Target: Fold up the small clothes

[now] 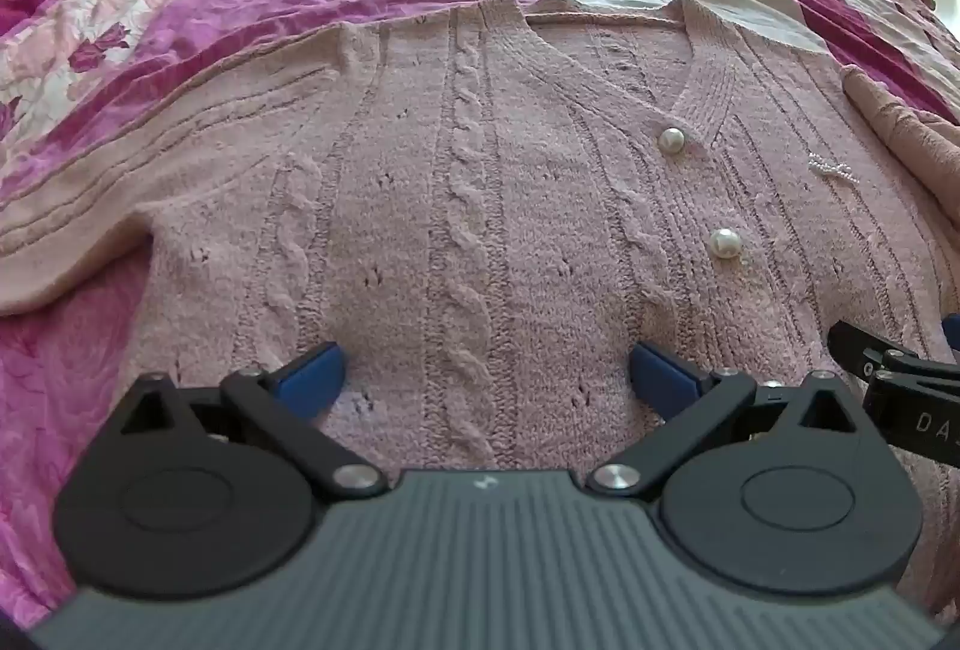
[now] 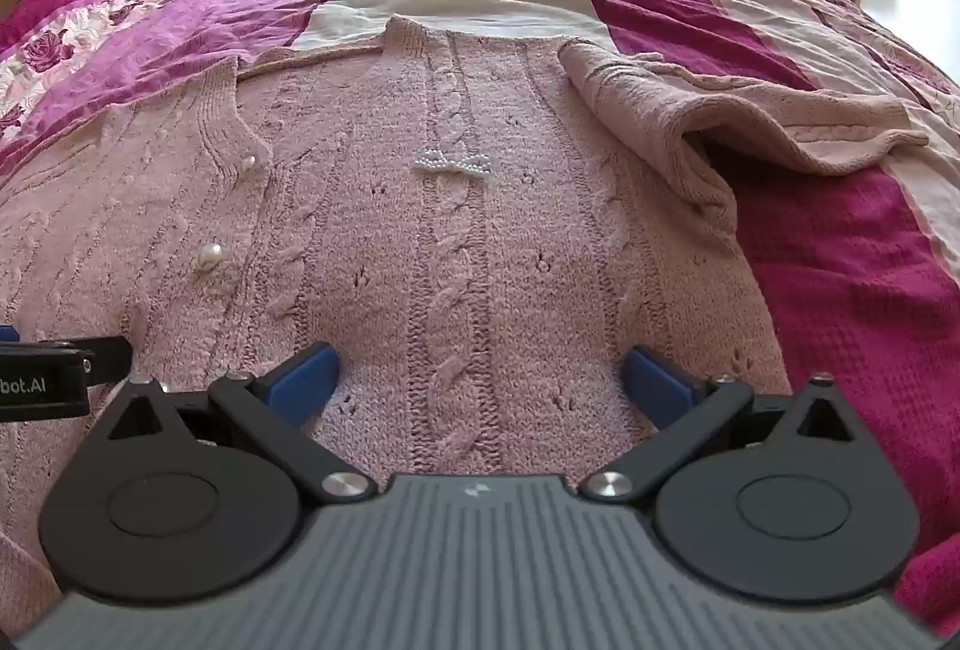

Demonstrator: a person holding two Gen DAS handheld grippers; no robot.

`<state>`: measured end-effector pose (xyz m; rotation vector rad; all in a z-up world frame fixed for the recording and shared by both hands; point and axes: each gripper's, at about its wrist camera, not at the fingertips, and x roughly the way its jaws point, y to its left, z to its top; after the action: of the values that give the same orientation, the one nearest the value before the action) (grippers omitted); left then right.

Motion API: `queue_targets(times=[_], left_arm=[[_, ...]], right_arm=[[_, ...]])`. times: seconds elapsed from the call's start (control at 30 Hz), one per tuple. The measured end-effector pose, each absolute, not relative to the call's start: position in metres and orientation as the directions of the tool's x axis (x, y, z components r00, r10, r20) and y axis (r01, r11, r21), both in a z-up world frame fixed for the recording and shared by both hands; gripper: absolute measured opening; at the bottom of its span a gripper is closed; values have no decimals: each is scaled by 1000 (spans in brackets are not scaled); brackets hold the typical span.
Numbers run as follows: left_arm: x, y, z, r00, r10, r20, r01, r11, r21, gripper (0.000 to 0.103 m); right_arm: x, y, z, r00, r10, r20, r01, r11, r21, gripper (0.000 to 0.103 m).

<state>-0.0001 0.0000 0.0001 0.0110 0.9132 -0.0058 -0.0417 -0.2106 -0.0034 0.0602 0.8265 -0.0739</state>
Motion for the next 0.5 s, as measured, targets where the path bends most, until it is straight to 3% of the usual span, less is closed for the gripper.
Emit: queue_targets(times=[0.5], left_arm=[[0, 0, 0, 612, 7, -791, 10, 1000, 16, 103]], right_arm=[[-41, -210, -4, 674, -44, -737, 89, 996, 22, 103]])
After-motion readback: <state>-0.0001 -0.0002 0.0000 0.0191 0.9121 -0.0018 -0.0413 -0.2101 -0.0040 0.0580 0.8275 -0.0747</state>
